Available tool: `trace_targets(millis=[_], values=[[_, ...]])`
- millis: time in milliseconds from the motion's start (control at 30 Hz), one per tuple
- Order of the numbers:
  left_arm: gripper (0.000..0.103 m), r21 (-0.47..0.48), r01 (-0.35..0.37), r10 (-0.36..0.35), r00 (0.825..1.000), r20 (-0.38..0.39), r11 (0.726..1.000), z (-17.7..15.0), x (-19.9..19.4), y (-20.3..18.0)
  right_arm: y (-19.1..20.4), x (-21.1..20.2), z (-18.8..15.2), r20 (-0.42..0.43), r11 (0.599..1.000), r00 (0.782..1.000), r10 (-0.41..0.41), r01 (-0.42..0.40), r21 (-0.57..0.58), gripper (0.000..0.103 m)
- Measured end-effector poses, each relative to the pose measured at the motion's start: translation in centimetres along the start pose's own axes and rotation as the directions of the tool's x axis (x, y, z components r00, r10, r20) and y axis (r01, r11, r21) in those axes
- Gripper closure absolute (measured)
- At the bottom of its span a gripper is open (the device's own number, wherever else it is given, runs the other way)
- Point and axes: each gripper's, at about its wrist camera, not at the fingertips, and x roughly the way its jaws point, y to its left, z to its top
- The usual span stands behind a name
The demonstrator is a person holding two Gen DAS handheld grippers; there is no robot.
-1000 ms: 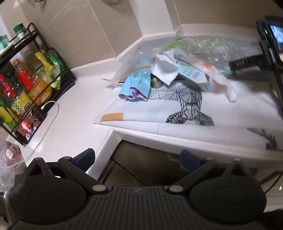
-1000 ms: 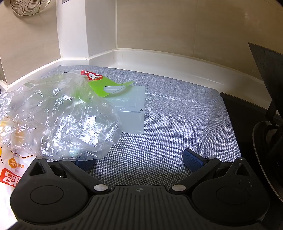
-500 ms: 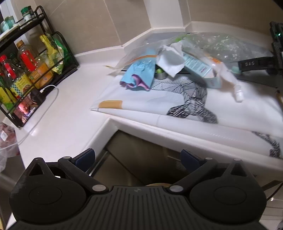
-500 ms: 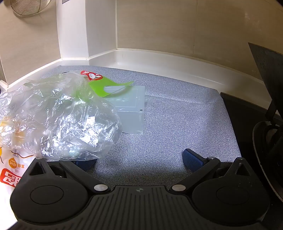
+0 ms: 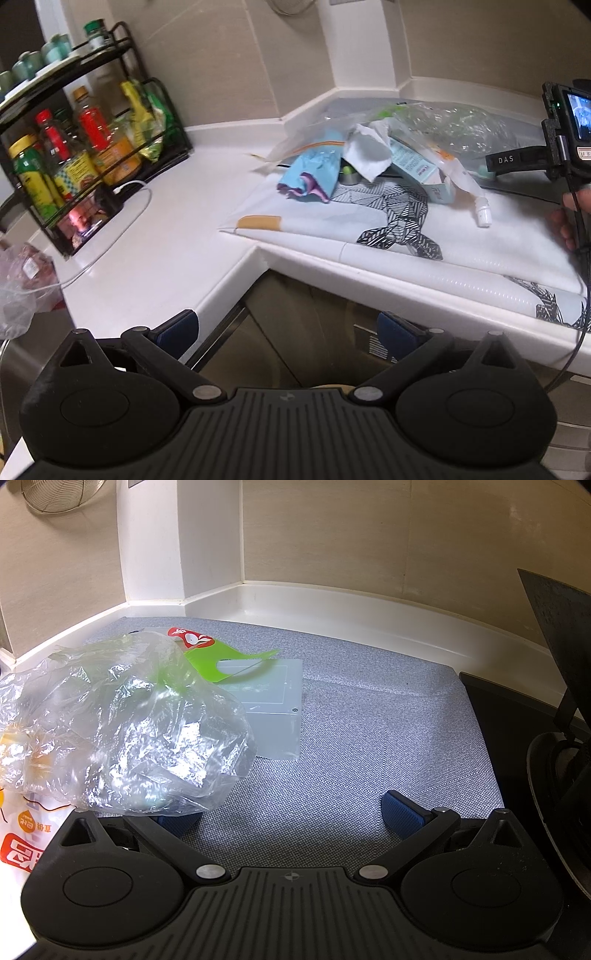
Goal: Collect trash
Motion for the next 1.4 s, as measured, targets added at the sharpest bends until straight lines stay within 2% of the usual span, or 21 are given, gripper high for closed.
trace_targets(millis=[133,233,300,400,433,533,567,633,700,867,967,1133,1400], values=[[0.000,-0.005,-0.020,0.020,1.000,0.018,1.000,-0.9,-1.5,1.1,0.1,-1.9,-0.8,0.012,1.000,1.000,0.002,-0.002,0.024,0.000],[0.000,-0.018,-0.023,0.023,1.000,0.020,1.000,-1.6,-2.6,1.8,0.3,-7.6,-2.5,0.092,0.996,0.993,0.076,-0.080,0.033,0.000],[0.000,-0.034,-0.010,0.010,1.000,0.015,0.999,-2.3,-3.3,2.1,0.5,-11.9,-3.8,0.139,0.988,0.979,0.147,-0.152,0.020,0.000],[0.000,-0.046,-0.004,0.005,1.000,0.014,0.999,-3.4,-4.5,2.3,0.8,-18.0,-5.7,0.233,0.968,0.941,0.245,-0.251,-0.006,0.000],[0.000,-0.047,-0.009,0.010,1.000,0.016,0.999,-3.8,-4.8,2.3,0.8,-20.1,-6.6,0.275,0.961,0.922,0.271,-0.277,-0.018,0.000],[0.000,-0.051,-0.033,0.034,0.999,0.018,0.998,-4.7,-5.8,2.4,1.0,-25.1,-9.0,0.431,0.951,0.854,0.293,-0.305,-0.042,0.000],[0.000,-0.054,-0.038,0.039,0.999,0.016,0.998,-5.0,-6.0,2.5,1.4,-26.2,-9.4,0.438,0.950,0.847,0.302,-0.305,-0.067,0.000],[0.000,-0.064,-0.036,0.037,0.999,0.012,0.997,-5.4,-6.4,2.6,2.1,-27.3,-9.5,0.386,0.940,0.857,0.341,-0.316,-0.128,0.000],[0.000,-0.076,-0.032,0.034,0.999,0.017,0.997,-5.8,-6.8,2.7,2.6,-28.3,-10.2,0.358,0.928,0.856,0.373,-0.337,-0.161,0.000],[0.000,-0.096,-0.024,0.027,0.999,0.030,0.995,-6.3,-7.7,2.9,3.7,-29.8,-11.8,0.319,0.921,0.866,0.385,-0.339,-0.191,0.000],[0.000,-0.109,-0.005,0.008,0.999,0.031,0.994,-6.4,-8.0,2.9,3.7,-30.3,-12.3,0.298,0.926,0.880,0.370,-0.323,-0.196,0.000],[0.000,-0.125,0.018,-0.015,1.000,0.025,0.992,-6.5,-8.1,3.0,3.6,-30.9,-12.7,0.297,0.927,0.882,0.366,-0.315,-0.205,0.000],[0.000,-0.136,0.014,-0.014,1.000,-0.001,0.991,-7.0,-7.3,3.3,4.5,-30.9,-12.7,0.284,0.916,0.876,0.389,-0.336,-0.220,0.000]])
